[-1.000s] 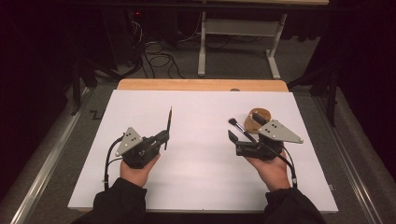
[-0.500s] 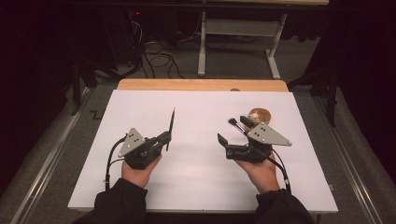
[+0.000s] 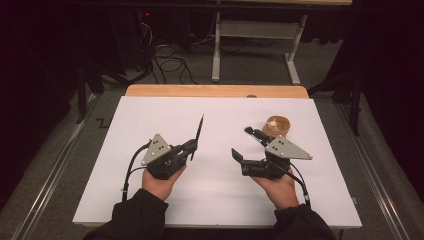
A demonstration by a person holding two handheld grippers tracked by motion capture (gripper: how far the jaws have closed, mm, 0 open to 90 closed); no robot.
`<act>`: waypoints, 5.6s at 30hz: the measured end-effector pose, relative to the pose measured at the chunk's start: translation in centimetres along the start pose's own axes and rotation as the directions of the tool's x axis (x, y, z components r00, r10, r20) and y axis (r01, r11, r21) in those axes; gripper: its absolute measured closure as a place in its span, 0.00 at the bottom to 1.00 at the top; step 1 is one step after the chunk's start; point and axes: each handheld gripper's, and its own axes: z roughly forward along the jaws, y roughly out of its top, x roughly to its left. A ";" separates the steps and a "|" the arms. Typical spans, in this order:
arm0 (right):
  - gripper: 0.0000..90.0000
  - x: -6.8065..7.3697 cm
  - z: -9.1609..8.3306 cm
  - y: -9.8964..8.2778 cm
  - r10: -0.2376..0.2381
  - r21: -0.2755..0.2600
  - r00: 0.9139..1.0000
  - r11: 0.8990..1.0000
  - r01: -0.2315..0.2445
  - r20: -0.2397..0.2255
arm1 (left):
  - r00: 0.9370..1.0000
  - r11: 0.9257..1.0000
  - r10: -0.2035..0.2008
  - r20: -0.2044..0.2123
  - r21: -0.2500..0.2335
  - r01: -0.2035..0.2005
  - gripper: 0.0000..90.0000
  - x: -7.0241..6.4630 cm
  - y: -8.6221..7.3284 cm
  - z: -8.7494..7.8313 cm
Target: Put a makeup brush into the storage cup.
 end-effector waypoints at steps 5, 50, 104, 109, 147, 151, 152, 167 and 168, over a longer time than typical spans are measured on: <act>0.11 0.2 0.0 0.0 0.004 -0.004 1.000 1.000 -0.004 -0.017 | 1.000 1.000 -0.013 0.022 -0.025 0.013 0.93 -0.9 -0.1 0.8; 0.29 2.4 0.9 -0.8 0.168 -0.032 0.970 0.984 -0.176 -0.176 | 0.986 0.999 -0.044 0.161 -0.004 0.045 0.93 -3.9 -3.1 1.9; 0.93 1.9 1.4 -1.7 0.288 0.003 0.912 0.954 -0.300 -0.291 | 0.984 1.000 -0.031 0.175 0.008 0.030 0.93 -4.9 -3.5 2.3; 0.94 1.9 1.4 -1.7 0.291 0.006 0.913 0.953 -0.301 -0.287 | 0.984 0.999 -0.034 0.177 0.010 0.033 0.93 -4.8 -3.6 2.3; 0.94 1.1 0.7 -1.5 0.253 -0.026 0.940 0.964 -0.266 -0.228 | 0.990 0.999 -0.012 0.138 0.050 0.005 0.58 -3.6 -3.4 2.3; 0.94 0.9 0.4 -1.5 0.238 -0.028 0.947 0.968 -0.250 -0.215 | 0.992 0.997 -0.018 0.128 0.078 0.008 0.46 -2.9 -3.2 2.2; 0.94 0.8 0.4 -1.5 0.238 -0.028 0.948 0.968 -0.249 -0.213 | 0.992 0.996 -0.020 0.124 0.089 0.009 0.44 -2.7 -3.1 2.1; 0.94 0.2 -0.2 -1.4 0.224 -0.044 0.957 0.971 -0.236 -0.183 | 1.000 0.989 0.000 -0.020 0.150 0.003 0.17 0.9 -2.6 -1.7; 0.94 0.2 -0.2 -1.4 0.219 -0.045 0.959 0.972 -0.230 -0.181 | 1.000 0.989 -0.004 -0.025 0.151 0.008 0.14 1.1 -2.7 -1.8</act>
